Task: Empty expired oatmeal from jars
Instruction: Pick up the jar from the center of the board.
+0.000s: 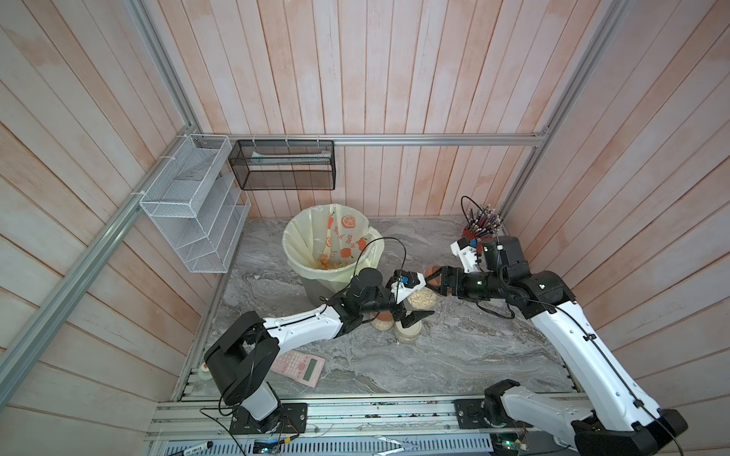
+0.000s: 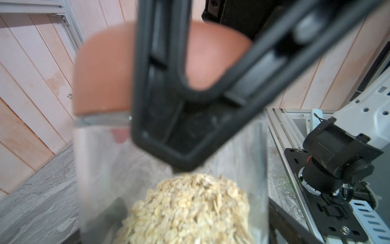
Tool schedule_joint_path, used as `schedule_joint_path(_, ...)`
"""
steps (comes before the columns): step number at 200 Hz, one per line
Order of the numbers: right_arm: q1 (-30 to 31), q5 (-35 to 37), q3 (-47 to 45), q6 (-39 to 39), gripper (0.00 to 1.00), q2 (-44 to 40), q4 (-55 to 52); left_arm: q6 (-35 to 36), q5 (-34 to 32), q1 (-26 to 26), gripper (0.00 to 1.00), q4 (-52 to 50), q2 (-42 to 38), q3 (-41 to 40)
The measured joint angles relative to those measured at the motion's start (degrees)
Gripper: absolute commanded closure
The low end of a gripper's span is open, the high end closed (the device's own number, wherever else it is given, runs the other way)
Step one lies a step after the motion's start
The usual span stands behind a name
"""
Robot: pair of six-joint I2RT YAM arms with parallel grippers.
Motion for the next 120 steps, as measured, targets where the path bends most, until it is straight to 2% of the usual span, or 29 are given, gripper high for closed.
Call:
schedule_joint_path(58,0.22,0.02,0.00,-0.17,0.59,0.00,0.33,-1.29,0.85,0.22,0.09,-0.37,1.64,1.55)
schedule_joint_path(70,0.22,0.02,-0.02,-0.17,0.59,0.00,0.33,-1.49,0.83,0.24,0.15,-0.57,1.75,1.55)
schedule_joint_path(96,0.50,0.31,-0.13,-0.13,0.53,-0.04,0.55,-1.64,0.85,0.37,0.35,-0.74,1.75,1.60)
schedule_joint_path(120,0.70,0.70,-0.74,0.00,0.46,-0.44,1.14,-1.49,0.87,0.37,0.44,-1.33,1.88,1.92)
